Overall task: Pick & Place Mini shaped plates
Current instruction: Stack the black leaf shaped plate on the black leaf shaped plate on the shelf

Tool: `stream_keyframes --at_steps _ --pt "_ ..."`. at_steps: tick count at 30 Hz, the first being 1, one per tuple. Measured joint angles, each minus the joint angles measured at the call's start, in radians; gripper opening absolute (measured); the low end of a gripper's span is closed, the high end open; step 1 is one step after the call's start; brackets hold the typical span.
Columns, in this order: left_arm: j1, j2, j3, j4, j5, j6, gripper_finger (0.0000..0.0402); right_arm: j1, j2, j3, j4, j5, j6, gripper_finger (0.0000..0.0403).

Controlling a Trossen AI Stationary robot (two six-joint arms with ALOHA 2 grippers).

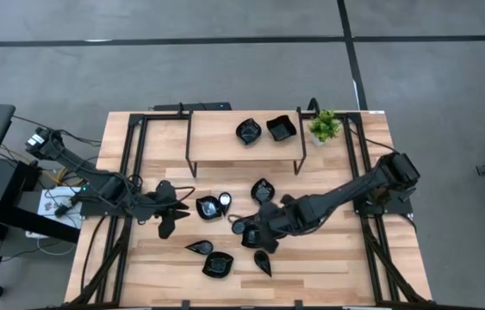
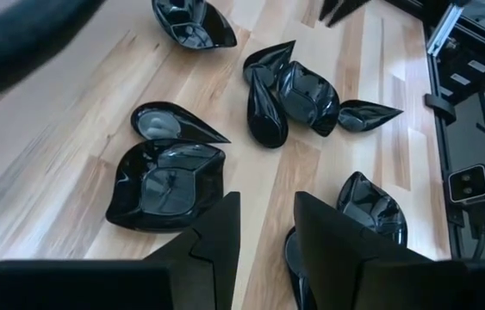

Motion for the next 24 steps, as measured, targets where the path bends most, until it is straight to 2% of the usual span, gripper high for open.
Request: stream_keyframes --at_steps 3,7,12,16,24 --pt "0.000 0.000 0.000 0.005 0.000 0.000 0.0113 -0.020 0.000 -0.001 -0.086 0.098 0.156 0.0044" --pt "0.000 0.000 0.000 0.007 0.000 0.000 0.0113 -0.083 0.000 -0.001 -0.224 0.144 0.271 0.0044" --pt "0.000 0.000 0.000 0.014 0.000 -0.001 0.0113 -0.159 0.000 -0.001 -0.221 0.145 0.257 0.0044" --pt "0.000 0.000 0.000 0.019 0.000 -0.003 0.0113 -0.155 -0.031 -0.001 -0.186 0.131 0.230 0.0044" --pt "0.000 0.000 0.000 0.024 0.003 -0.001 0.0113 -0.061 -0.223 -0.043 -0.109 0.285 0.223 0.0037"
